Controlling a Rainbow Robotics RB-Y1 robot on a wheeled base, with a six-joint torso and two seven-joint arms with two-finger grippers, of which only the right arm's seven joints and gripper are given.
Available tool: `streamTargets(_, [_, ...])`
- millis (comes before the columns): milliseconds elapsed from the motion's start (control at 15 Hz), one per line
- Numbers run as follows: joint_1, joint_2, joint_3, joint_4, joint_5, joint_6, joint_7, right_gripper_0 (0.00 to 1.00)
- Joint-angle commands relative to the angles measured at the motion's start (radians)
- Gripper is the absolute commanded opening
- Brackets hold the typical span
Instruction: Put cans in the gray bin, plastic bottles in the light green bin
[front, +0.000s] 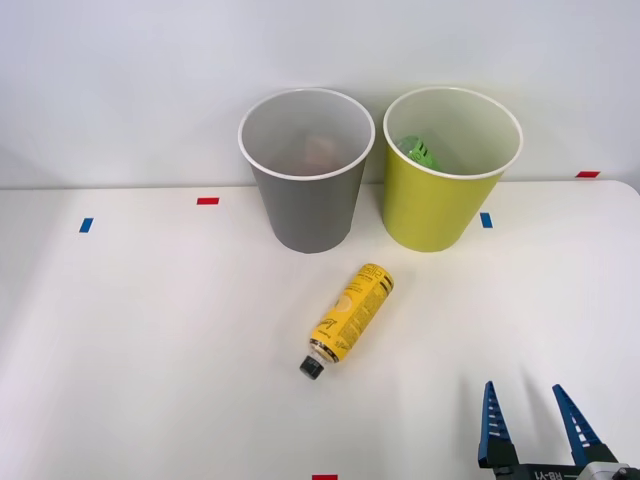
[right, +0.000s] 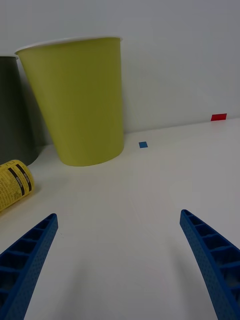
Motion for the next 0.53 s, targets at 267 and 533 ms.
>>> streamTargets(267, [0.000, 0.000, 0.000, 0.000, 0.000, 0.000, 0.000, 0.84])
streamTargets(533, [-0.006, -0.003, -0.014, 0.035, -0.038, -0.014, 0.011, 0.84])
